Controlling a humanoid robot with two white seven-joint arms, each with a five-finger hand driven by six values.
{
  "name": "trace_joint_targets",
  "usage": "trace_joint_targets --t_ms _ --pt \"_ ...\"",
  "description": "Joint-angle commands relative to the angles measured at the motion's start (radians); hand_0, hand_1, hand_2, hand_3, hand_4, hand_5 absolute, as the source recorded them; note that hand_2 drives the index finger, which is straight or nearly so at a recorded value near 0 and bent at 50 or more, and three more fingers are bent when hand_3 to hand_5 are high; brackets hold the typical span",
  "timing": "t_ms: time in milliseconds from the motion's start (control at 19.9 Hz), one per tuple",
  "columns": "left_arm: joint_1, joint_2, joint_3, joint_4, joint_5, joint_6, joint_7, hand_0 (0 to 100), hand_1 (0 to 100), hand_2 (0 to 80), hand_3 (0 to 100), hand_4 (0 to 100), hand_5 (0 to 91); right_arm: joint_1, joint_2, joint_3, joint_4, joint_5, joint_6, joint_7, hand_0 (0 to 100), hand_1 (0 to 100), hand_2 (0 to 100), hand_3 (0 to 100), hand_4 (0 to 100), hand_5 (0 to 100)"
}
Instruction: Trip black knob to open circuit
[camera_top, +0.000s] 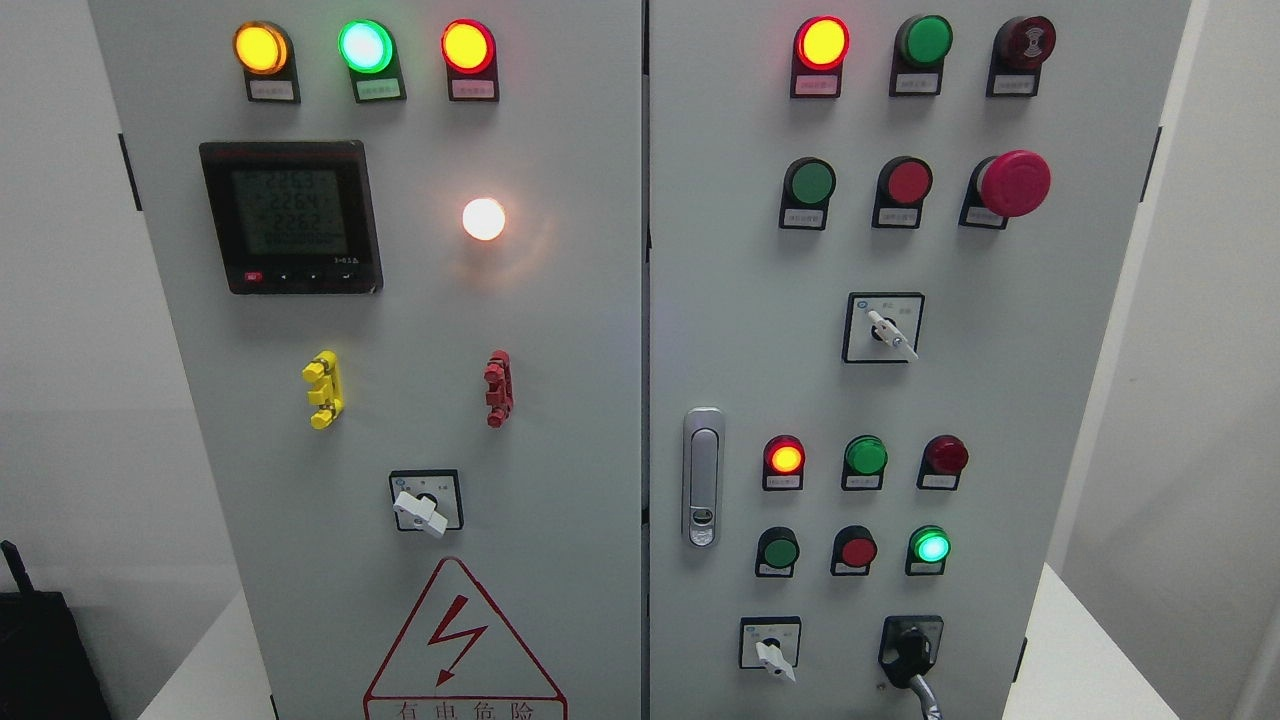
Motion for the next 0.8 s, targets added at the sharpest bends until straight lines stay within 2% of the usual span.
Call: trace_joint_targets --t_ms 0,752 --pt "0.000 -0.001 0.001 0.001 0.002 0.001 0.000 12 39 0.0 0 0 0.0 -0.022 -0.004 0.008 -0.066 -0.004 -0.032 0.020 89 96 0 100 100 90" --pt "0.000 -0.001 0.001 0.001 0.002 0.001 0.000 12 39 0.0 0 0 0.0 -0.008 -0.005 -0.026 -0.057 -0.017 -0.038 0.020 89 96 0 100 100 90"
